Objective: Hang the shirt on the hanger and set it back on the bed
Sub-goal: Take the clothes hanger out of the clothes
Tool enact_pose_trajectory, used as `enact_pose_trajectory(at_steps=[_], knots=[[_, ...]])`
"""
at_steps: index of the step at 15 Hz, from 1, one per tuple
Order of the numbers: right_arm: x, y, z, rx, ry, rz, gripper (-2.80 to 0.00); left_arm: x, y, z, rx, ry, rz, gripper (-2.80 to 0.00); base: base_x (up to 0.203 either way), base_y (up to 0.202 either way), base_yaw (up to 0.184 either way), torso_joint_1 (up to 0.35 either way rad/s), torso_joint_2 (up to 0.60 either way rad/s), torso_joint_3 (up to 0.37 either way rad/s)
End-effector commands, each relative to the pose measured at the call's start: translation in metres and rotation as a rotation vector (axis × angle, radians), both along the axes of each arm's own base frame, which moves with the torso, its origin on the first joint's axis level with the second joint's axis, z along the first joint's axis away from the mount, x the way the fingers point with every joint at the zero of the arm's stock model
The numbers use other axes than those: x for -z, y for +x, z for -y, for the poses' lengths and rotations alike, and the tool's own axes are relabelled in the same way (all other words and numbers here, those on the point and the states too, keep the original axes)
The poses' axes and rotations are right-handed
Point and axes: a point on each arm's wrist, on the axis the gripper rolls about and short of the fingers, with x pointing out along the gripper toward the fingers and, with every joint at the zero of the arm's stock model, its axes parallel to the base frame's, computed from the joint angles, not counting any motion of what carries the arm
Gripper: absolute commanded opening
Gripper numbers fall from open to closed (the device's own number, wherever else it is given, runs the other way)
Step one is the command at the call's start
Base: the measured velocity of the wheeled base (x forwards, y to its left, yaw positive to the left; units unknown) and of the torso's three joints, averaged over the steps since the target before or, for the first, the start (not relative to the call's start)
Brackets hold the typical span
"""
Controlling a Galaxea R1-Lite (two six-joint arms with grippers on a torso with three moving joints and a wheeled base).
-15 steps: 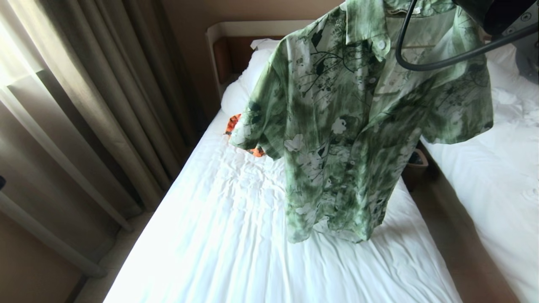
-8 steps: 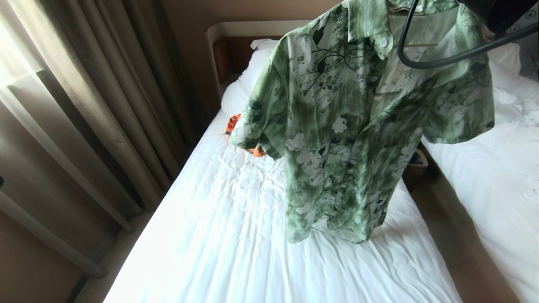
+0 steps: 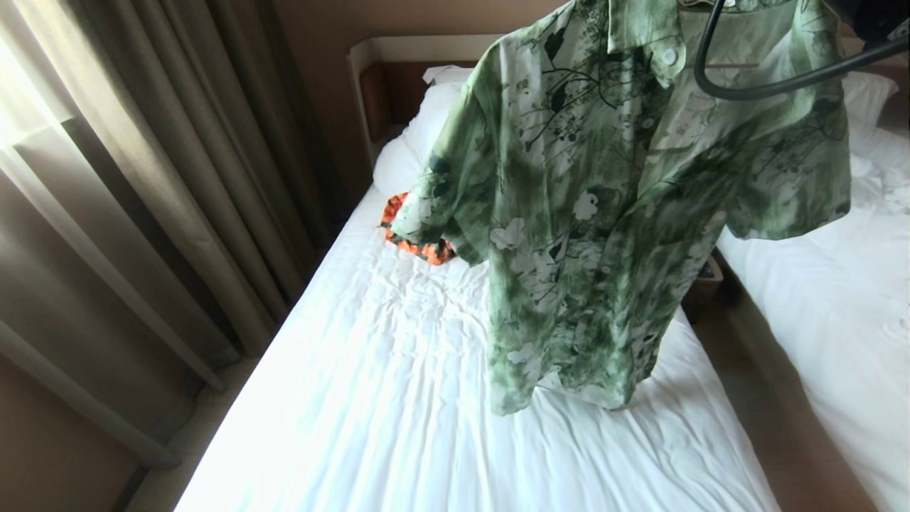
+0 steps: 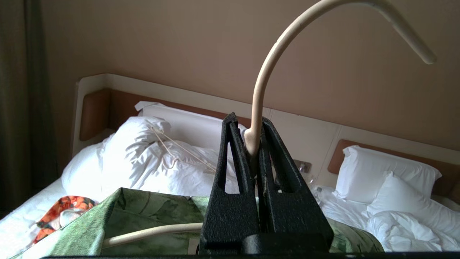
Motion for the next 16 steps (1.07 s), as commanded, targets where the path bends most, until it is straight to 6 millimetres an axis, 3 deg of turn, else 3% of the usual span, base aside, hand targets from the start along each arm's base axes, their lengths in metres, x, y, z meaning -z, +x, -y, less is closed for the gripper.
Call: enact_pose_trajectory(at_steps=[1, 4, 6, 11, 16], knots=[[-0.006, -0.006, 0.009, 0.019, -0.016, -0.025, -2.80, -0.022, -0.007, 0.000, 0.015, 0.010, 0.022, -2.80, 0.000, 0.000, 0.000, 0.000, 0.00, 0.000], [0.003, -0.004, 0.000, -0.029, -0.060, -0.129, -2.80, -0.032, -0.017, 0.001, 0.113, 0.021, 0.015, -2.80, 0.000, 0.000, 0.000, 0.000, 0.00, 0.000], [0.003, 0.002, -0.004, -0.034, 0.015, -0.037, -2.80, -0.033, -0.015, 0.003, 0.165, 0.021, 0.005, -2.80, 0.000, 0.000, 0.000, 0.000, 0.00, 0.000], [0.015, 0.011, -0.016, -0.057, -0.008, -0.088, -2.80, -0.036, 0.032, 0.024, 0.351, 0.028, -0.127, -2.80, 0.000, 0.000, 0.000, 0.000, 0.00, 0.000], [0.027, 0.020, -0.033, -0.120, 0.025, -0.127, -2.80, -0.050, 0.079, 0.072, 0.525, 0.048, -0.217, -2.80, 0.000, 0.000, 0.000, 0.000, 0.00, 0.000]])
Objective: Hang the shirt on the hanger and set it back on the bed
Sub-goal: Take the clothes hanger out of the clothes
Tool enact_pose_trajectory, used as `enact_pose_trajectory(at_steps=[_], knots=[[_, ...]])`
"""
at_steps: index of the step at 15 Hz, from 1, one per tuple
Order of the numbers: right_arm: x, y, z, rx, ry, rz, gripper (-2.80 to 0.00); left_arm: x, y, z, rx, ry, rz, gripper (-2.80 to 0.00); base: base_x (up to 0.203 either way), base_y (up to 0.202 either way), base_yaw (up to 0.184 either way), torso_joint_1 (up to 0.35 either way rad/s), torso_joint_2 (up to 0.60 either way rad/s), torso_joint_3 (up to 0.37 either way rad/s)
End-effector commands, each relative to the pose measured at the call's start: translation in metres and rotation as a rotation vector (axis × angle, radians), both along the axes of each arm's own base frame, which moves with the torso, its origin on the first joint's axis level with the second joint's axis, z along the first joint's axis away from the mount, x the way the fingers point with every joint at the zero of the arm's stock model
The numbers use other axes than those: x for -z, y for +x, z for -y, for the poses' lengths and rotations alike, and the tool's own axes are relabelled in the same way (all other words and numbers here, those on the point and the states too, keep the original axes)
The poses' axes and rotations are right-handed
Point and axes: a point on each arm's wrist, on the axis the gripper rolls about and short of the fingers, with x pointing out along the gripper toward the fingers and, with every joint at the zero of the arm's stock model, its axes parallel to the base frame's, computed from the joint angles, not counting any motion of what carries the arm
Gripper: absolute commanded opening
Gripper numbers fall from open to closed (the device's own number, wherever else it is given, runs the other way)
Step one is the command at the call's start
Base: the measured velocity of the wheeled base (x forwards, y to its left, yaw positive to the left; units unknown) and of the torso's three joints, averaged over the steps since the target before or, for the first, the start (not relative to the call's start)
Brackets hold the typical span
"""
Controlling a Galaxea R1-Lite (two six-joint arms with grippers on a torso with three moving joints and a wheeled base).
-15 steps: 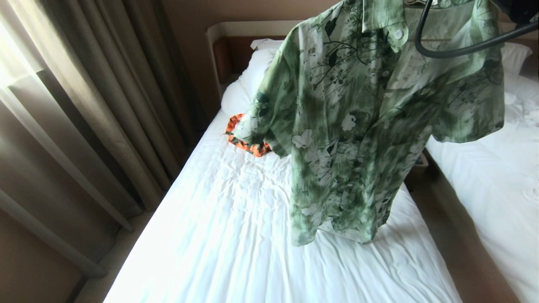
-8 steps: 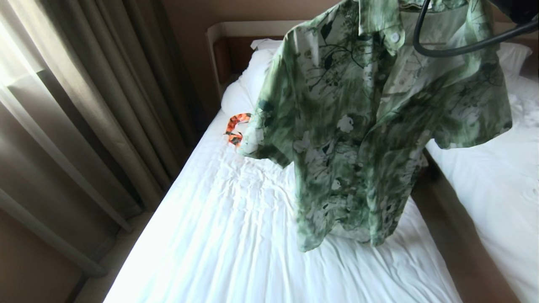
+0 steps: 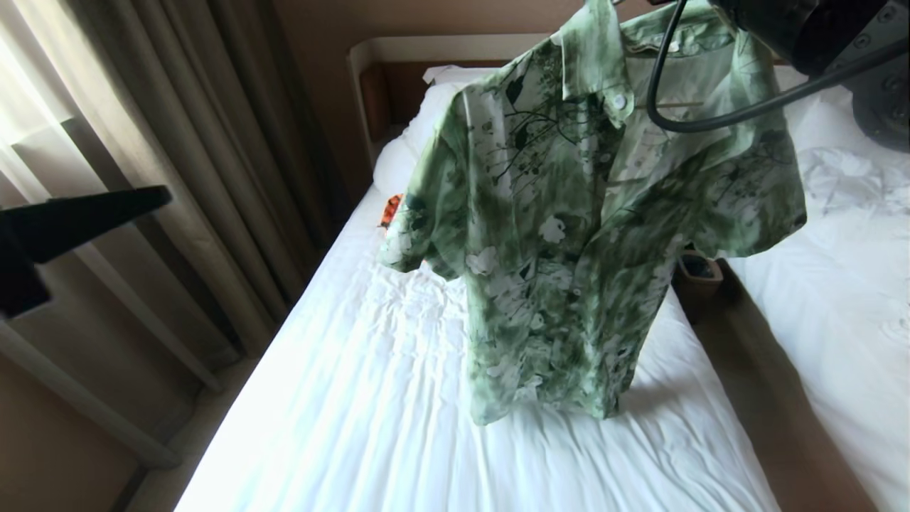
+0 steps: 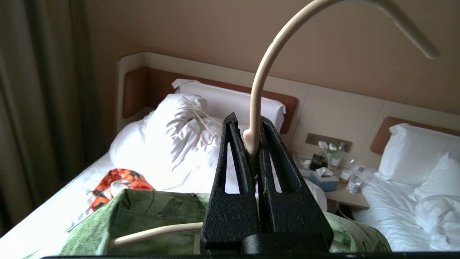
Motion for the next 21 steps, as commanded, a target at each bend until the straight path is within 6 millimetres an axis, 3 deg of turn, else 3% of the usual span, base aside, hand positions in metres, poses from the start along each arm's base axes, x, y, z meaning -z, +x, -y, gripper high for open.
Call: enact_pose_trajectory(at_steps=[1, 6, 13, 21], knots=[[0.008, 0.004, -0.012, -0.034, 0.008, -0.025, -2.80, -0.002, 0.032, 0.036, 0.072, 0.037, -0.062, -2.80, 0.000, 0.000, 0.000, 0.000, 0.00, 0.000], [0.023, 0.007, -0.038, -0.100, -0.011, -0.080, -2.80, -0.017, 0.044, 0.099, 0.216, 0.051, -0.066, -2.80, 0.000, 0.000, 0.000, 0.000, 0.00, 0.000], [0.045, 0.021, -0.057, -0.132, -0.011, -0.130, -2.80, -0.007, 0.073, 0.165, 0.294, 0.015, -0.095, -2.80, 0.000, 0.000, 0.000, 0.000, 0.00, 0.000], [0.039, 0.016, -0.054, -0.150, 0.030, -0.123, -2.80, 0.016, 0.107, 0.198, 0.274, -0.015, -0.105, -2.80, 0.000, 0.000, 0.000, 0.000, 0.00, 0.000]])
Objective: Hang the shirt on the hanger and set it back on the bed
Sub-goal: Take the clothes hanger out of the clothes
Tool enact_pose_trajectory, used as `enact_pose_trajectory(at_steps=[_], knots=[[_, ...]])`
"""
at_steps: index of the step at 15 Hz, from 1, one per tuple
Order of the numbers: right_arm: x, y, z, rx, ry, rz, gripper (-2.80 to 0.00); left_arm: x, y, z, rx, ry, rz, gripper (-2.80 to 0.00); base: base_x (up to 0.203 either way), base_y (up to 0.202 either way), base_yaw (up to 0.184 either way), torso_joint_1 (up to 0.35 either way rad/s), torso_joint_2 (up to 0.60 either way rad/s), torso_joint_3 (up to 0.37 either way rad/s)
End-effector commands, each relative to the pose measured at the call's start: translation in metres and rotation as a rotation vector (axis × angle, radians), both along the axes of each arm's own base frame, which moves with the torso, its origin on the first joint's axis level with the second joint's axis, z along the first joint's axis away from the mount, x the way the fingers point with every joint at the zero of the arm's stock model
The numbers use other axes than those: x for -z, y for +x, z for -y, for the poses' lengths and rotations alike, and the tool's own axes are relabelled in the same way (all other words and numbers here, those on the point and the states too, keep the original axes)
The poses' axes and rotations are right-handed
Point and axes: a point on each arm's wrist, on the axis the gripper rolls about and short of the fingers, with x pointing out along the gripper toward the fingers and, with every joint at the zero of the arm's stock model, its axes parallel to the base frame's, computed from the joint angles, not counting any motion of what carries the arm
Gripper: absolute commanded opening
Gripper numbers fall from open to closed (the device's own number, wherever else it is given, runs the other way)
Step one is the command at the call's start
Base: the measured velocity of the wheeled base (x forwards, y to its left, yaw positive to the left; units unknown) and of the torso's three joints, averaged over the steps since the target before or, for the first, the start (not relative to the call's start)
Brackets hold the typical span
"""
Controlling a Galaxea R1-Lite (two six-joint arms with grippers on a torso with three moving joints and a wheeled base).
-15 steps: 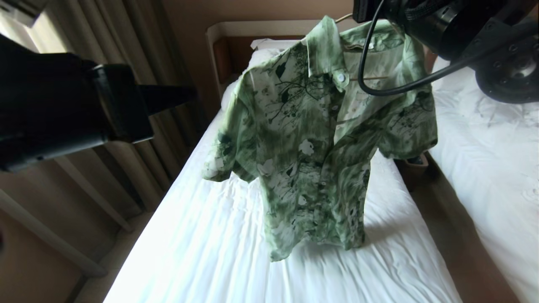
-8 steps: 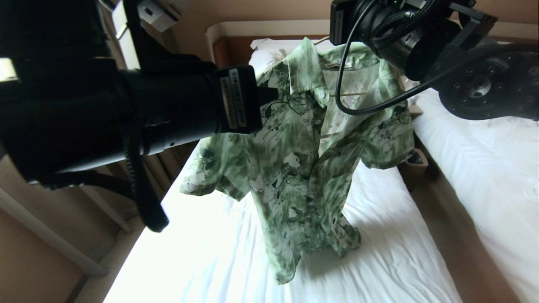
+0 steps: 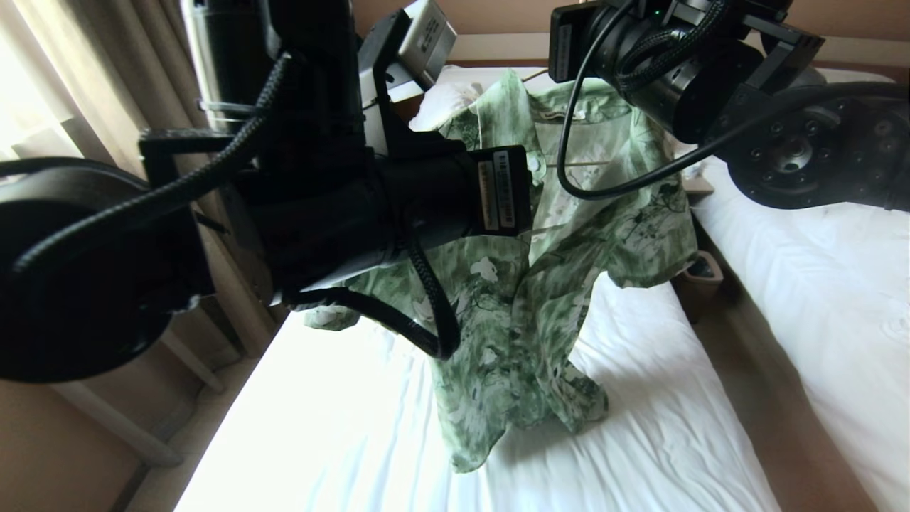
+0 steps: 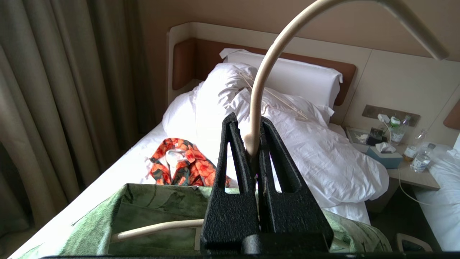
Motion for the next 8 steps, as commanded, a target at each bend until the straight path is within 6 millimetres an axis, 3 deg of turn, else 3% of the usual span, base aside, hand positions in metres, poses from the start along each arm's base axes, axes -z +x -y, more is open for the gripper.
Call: enact_pose_trajectory(at_steps=[1, 5, 7, 8], knots=[[-0.004, -0.003, 0.003, 0.003, 0.008, 0.009, -2.80, 0.011, 0.014, 0.007, -0.020, 0.019, -0.015, -2.80, 0.000, 0.000, 0.000, 0.000, 0.00, 0.000], [-0.005, -0.004, 0.003, 0.002, 0.009, 0.011, -2.80, 0.004, 0.033, 0.005, -0.083, -0.019, 0.018, -2.80, 0.000, 0.000, 0.000, 0.000, 0.00, 0.000], [-0.004, -0.003, 0.003, 0.005, 0.009, 0.010, -2.80, 0.003, 0.033, 0.006, -0.157, -0.020, 0.026, -2.80, 0.000, 0.000, 0.000, 0.000, 0.00, 0.000], [-0.004, -0.002, 0.004, 0.006, 0.008, 0.010, -2.80, 0.000, 0.032, 0.005, -0.160, -0.028, 0.032, 0.00, 0.000, 0.000, 0.000, 0.000, 0.00, 0.000]])
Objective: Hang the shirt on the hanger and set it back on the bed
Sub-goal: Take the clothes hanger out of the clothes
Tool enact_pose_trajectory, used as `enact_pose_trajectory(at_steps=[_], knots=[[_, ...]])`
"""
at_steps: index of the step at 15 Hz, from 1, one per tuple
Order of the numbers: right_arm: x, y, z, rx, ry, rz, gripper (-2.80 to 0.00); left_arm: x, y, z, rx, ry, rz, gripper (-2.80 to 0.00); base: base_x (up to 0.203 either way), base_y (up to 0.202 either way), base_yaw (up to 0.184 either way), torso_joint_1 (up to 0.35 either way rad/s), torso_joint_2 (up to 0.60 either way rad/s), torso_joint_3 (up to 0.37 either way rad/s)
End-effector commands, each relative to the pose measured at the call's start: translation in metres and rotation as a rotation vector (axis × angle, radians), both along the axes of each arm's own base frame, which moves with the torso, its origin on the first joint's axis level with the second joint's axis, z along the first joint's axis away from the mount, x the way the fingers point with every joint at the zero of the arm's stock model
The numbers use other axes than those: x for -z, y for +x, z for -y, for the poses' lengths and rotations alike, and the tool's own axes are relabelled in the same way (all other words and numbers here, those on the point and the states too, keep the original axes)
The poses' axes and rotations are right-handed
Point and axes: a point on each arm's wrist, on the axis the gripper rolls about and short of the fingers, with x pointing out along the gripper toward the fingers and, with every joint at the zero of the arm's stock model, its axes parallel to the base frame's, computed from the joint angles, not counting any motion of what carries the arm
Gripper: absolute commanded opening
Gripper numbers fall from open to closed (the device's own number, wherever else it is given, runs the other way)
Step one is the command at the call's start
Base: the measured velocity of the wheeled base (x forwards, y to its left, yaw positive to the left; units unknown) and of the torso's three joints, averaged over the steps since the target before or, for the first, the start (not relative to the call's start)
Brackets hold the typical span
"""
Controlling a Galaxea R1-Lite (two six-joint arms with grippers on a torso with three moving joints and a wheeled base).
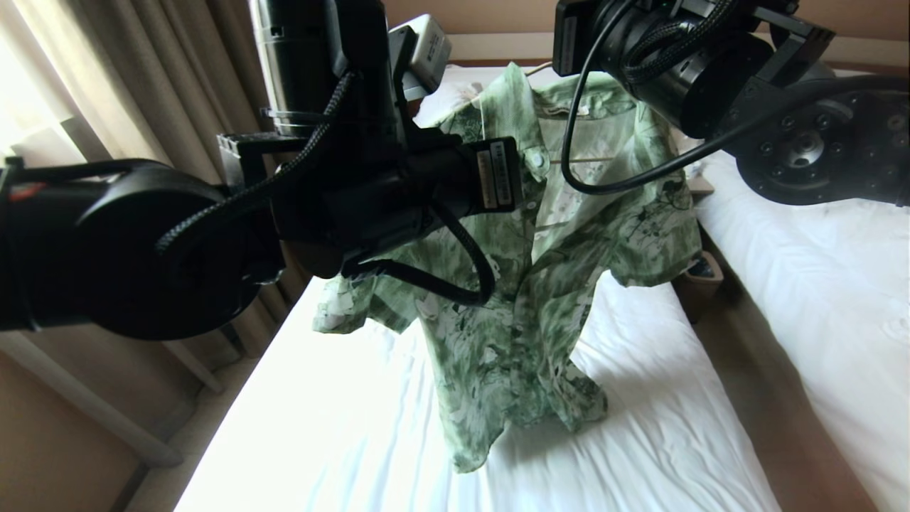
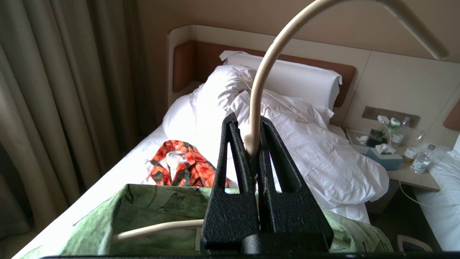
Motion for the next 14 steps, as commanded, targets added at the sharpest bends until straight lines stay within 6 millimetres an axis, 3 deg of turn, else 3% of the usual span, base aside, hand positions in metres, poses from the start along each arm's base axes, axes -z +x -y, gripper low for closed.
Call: enact_pose_trajectory(at_steps=[1, 7, 14], knots=[[-0.001, 0.001, 0.002, 0.008, 0.000, 0.004, -2.80, -0.003, 0.000, 0.000, -0.007, -0.010, 0.005, 0.00, 0.000, 0.000, 0.000, 0.000, 0.00, 0.000], [0.003, 0.004, 0.001, 0.012, -0.006, -0.005, -2.80, -0.007, -0.016, 0.005, 0.019, -0.055, 0.044, 0.00, 0.000, 0.000, 0.000, 0.000, 0.00, 0.000], [-0.001, 0.001, 0.003, 0.011, 0.000, 0.003, -2.80, -0.009, 0.000, 0.004, -0.014, -0.075, 0.068, 0.00, 0.000, 0.000, 0.000, 0.000, 0.00, 0.000]])
